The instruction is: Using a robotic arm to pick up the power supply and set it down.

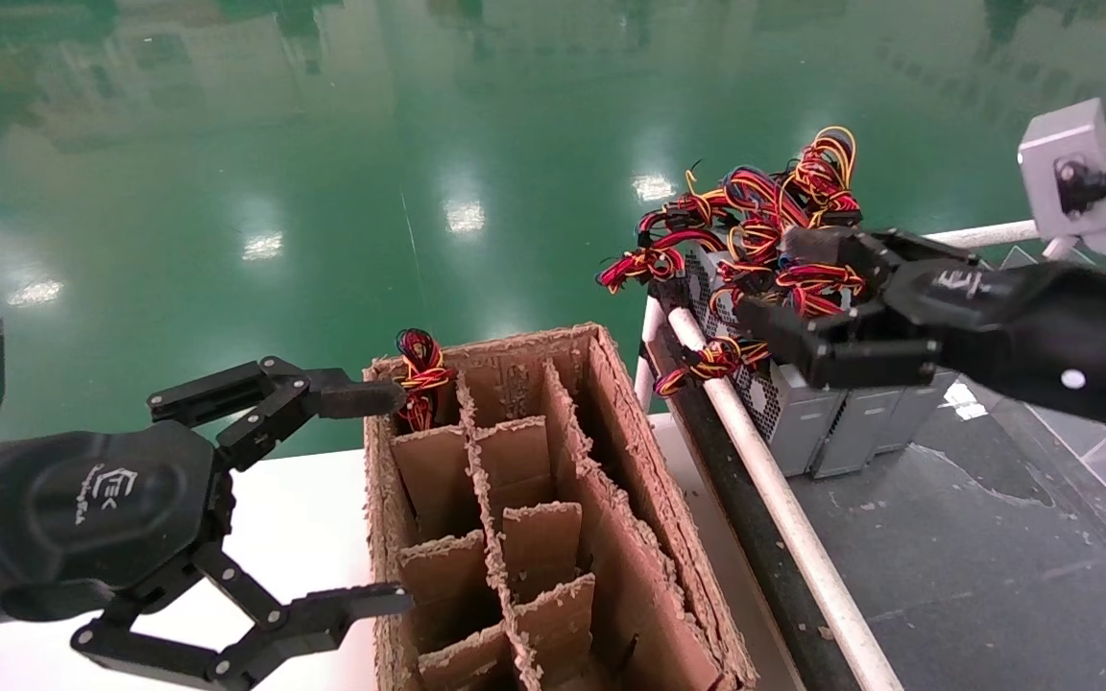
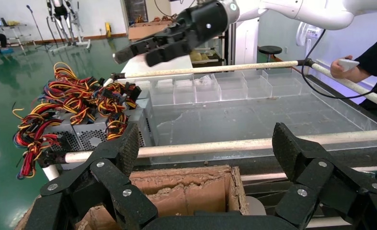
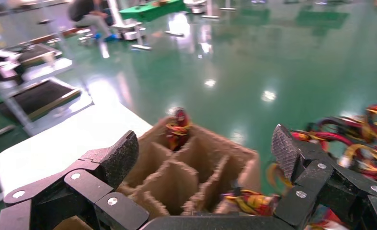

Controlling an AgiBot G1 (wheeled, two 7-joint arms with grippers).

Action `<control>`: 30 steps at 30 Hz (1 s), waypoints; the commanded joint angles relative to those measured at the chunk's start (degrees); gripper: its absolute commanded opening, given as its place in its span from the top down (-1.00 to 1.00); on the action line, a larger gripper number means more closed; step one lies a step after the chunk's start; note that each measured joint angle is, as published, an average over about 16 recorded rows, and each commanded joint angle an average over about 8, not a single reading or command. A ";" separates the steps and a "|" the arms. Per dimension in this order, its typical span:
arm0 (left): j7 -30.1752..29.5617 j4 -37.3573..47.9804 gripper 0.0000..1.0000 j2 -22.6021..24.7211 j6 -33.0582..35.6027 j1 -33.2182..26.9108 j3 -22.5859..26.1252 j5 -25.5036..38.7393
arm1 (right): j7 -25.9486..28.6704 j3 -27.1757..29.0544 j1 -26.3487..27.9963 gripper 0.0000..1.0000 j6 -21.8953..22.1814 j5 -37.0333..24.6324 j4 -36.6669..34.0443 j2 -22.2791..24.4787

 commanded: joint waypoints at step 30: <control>0.01 0.01 -1.00 -0.01 -0.02 0.02 0.00 -0.01 | -13.98 20.79 -15.47 -1.00 -26.32 1.93 4.28 -3.72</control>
